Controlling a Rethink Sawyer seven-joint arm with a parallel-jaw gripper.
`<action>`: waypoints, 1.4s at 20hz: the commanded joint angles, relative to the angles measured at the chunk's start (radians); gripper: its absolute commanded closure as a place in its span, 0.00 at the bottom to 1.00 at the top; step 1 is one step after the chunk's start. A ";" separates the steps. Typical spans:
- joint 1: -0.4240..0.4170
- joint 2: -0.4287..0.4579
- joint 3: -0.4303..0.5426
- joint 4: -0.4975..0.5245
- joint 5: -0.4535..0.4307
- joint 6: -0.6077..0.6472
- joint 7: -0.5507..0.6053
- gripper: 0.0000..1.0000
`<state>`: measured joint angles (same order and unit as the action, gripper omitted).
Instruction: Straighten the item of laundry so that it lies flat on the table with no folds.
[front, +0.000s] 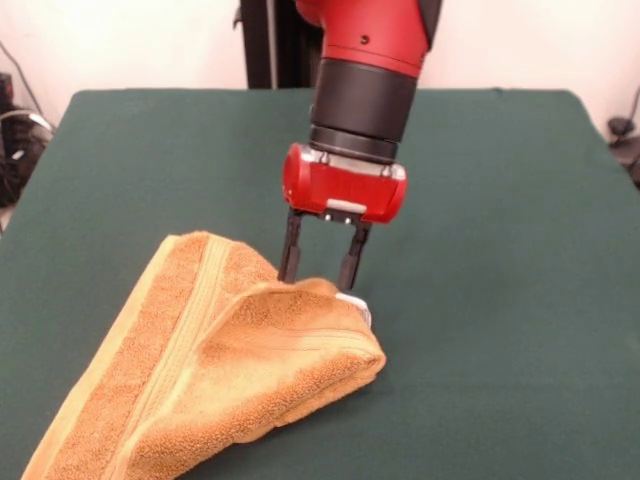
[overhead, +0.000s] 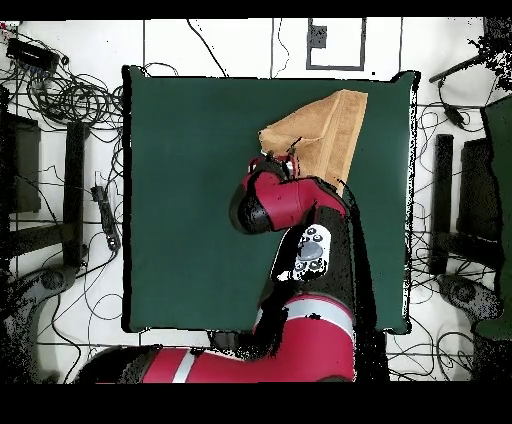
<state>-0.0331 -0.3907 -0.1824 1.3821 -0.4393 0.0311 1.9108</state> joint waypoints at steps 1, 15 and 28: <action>0.018 0.140 0.022 -0.065 0.019 -0.075 0.120 0.00; -0.091 0.226 0.128 -0.128 0.126 0.053 0.127 0.00; -0.052 0.224 0.086 -0.132 0.168 0.174 0.081 1.00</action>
<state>-0.0978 -0.2278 -0.1729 1.2314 -0.3172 0.0264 1.9108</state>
